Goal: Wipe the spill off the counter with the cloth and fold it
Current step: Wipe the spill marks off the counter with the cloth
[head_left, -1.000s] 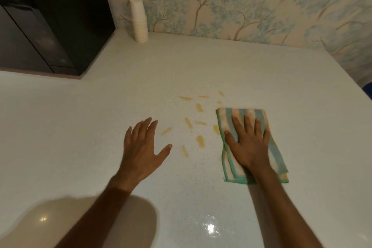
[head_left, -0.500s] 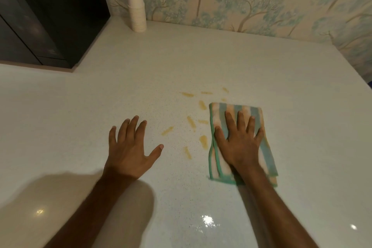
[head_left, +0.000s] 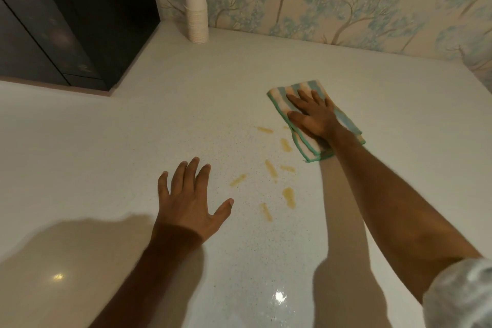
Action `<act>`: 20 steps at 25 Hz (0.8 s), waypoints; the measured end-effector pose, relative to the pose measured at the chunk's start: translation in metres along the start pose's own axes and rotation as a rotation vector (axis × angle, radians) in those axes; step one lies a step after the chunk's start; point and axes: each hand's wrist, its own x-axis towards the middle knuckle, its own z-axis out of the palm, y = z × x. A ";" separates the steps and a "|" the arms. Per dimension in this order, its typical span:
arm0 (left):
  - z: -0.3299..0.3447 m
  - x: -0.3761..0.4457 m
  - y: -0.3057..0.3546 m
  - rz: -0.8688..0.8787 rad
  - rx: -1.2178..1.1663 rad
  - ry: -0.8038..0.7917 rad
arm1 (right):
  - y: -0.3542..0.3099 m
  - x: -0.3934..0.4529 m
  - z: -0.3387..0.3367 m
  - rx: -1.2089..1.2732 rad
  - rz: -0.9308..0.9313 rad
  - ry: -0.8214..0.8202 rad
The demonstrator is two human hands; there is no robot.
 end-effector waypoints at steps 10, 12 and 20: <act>-0.018 -0.011 0.002 0.038 -0.072 -0.001 | -0.074 -0.097 0.043 -0.023 -0.323 -0.020; -0.020 -0.014 0.003 0.041 -0.088 0.002 | -0.077 -0.133 0.052 -0.017 -0.313 -0.006; -0.022 -0.015 0.002 0.024 -0.148 0.002 | -0.109 -0.285 0.083 0.002 -0.184 0.081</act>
